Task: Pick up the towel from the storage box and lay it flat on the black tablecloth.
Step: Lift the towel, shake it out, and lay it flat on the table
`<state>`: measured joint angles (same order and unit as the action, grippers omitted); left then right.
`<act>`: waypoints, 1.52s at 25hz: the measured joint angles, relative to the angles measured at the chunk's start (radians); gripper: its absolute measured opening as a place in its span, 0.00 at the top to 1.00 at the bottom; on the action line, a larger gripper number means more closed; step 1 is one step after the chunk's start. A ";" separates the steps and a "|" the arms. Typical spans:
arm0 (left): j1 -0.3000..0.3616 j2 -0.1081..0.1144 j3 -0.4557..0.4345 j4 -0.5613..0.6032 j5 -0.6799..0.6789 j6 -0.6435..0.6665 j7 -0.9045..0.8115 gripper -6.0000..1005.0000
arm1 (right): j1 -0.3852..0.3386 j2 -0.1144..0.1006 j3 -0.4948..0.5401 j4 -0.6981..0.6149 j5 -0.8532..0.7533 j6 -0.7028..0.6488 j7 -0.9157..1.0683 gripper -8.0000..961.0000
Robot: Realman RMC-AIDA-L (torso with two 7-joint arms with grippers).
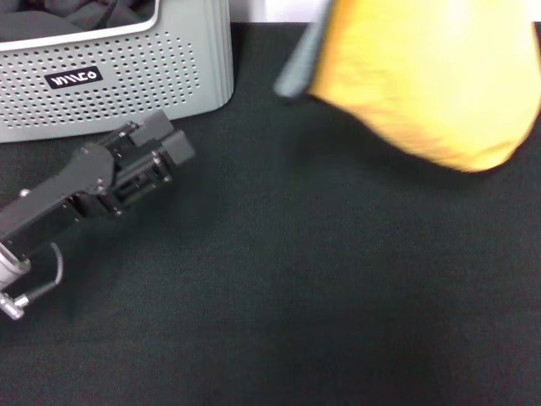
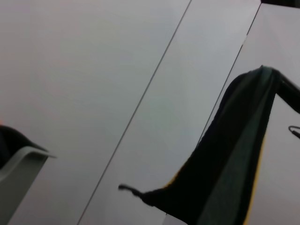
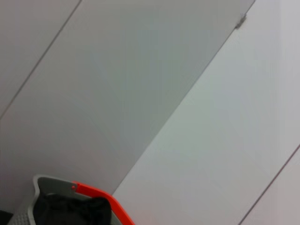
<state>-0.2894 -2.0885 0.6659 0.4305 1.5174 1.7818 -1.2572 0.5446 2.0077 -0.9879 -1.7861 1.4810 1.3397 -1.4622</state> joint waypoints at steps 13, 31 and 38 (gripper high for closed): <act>-0.144 -0.019 0.067 -0.274 -0.065 -0.256 0.393 0.15 | 0.028 0.012 -0.127 0.025 -0.191 -0.116 0.040 0.98; -0.204 -0.019 0.064 -0.530 -0.329 -0.290 0.924 0.14 | 0.122 0.011 -0.239 0.184 -0.304 -0.258 0.024 0.98; -0.242 -0.019 0.059 -0.580 -0.335 -0.291 1.015 0.14 | 0.119 0.013 -0.249 0.177 -0.299 -0.257 0.022 0.98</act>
<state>-0.5314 -2.1076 0.7249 -0.1496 1.1829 1.4904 -0.2423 0.6634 2.0212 -1.2370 -1.6091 1.1817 1.0825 -1.4402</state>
